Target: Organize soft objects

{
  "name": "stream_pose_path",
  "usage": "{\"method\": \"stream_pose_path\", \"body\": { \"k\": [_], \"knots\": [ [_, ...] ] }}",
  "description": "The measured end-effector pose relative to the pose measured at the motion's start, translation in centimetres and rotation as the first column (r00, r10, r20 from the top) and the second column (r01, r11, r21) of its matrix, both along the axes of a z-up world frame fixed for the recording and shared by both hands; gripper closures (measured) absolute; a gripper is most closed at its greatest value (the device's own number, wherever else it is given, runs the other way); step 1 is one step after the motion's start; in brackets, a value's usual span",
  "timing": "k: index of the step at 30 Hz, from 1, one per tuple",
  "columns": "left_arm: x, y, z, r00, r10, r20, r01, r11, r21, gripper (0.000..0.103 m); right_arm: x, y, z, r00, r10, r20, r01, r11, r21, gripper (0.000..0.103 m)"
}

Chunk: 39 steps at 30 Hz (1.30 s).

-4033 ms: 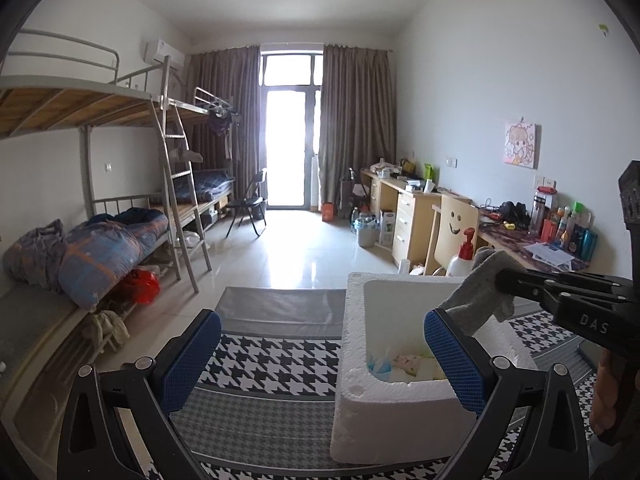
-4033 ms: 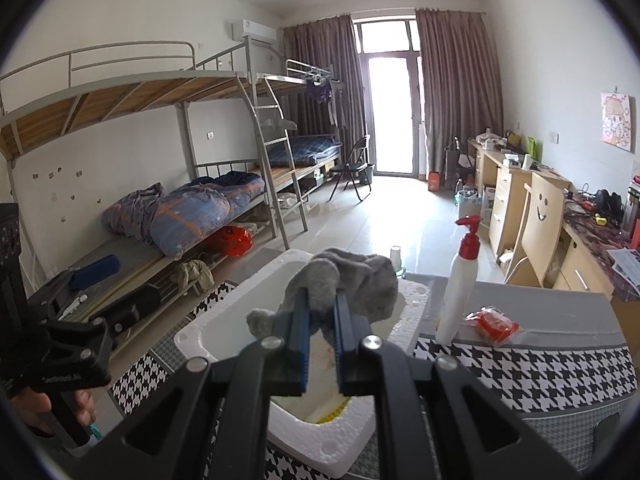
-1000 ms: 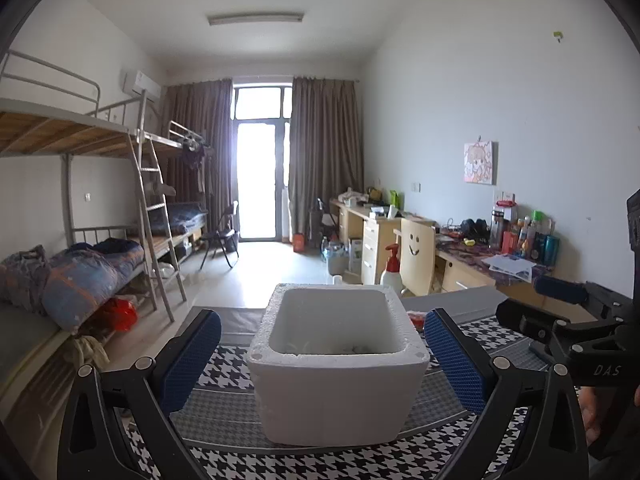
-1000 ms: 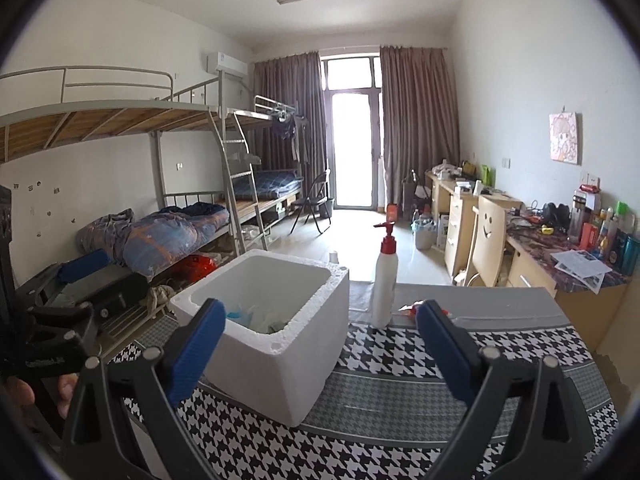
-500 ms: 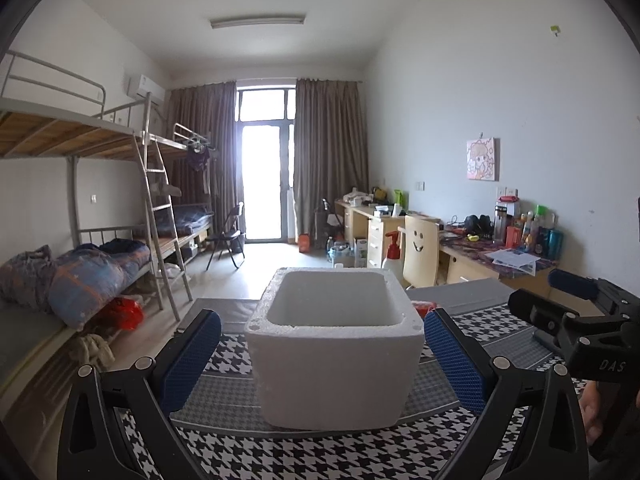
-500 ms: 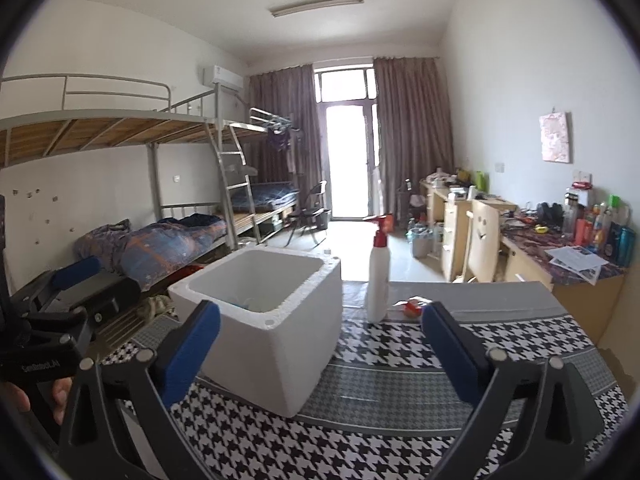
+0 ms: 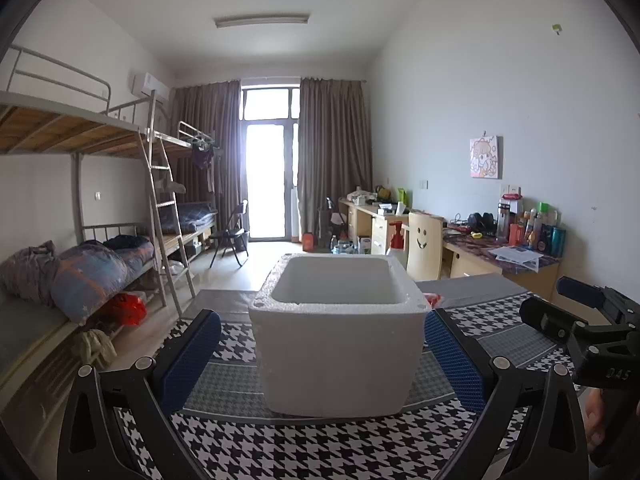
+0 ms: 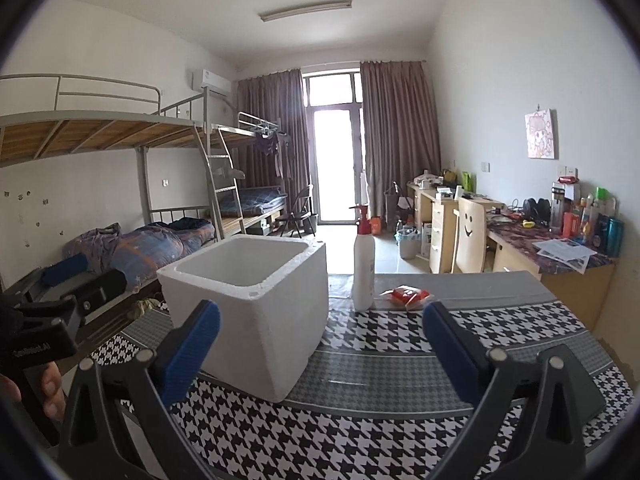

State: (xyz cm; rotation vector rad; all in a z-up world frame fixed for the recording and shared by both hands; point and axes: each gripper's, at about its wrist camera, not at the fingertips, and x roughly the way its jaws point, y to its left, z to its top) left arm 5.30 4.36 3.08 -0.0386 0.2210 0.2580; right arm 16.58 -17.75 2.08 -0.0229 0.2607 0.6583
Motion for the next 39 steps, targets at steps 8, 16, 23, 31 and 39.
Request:
{"method": "stream_pose_path", "body": {
  "k": [8,16,23,31,39],
  "knots": [
    [0.0,-0.1,-0.6,1.000,-0.008,-0.014,0.008,1.000,-0.009,0.001,-0.6,0.2,-0.8,1.000,0.003,0.000,-0.003,1.000,-0.005,0.001],
    [-0.3,-0.4,-0.8,1.000,-0.016,-0.019,0.016,1.000,-0.008,0.001,-1.0,0.0,-1.0,1.000,-0.001,0.008,0.001,1.000,-0.009,0.001],
    [-0.4,-0.7,-0.8,1.000,-0.017,-0.017,0.017,1.000,-0.002,0.001,-1.1,-0.1,-1.2,1.000,0.002,0.000,-0.002,1.000,-0.009,0.001],
    [-0.4,-0.6,-0.8,0.999,-0.025,-0.021,0.025,1.000,-0.003,0.001,-0.9,-0.2,-1.3,1.000,-0.005,-0.008,0.005,1.000,-0.008,0.001],
    [-0.5,-0.5,-0.9,0.999,-0.026,-0.022,0.026,1.000,-0.002,0.001,-0.9,-0.3,-1.4,1.000,-0.011,-0.008,0.010,1.000,-0.014,0.001]
  ]
}}
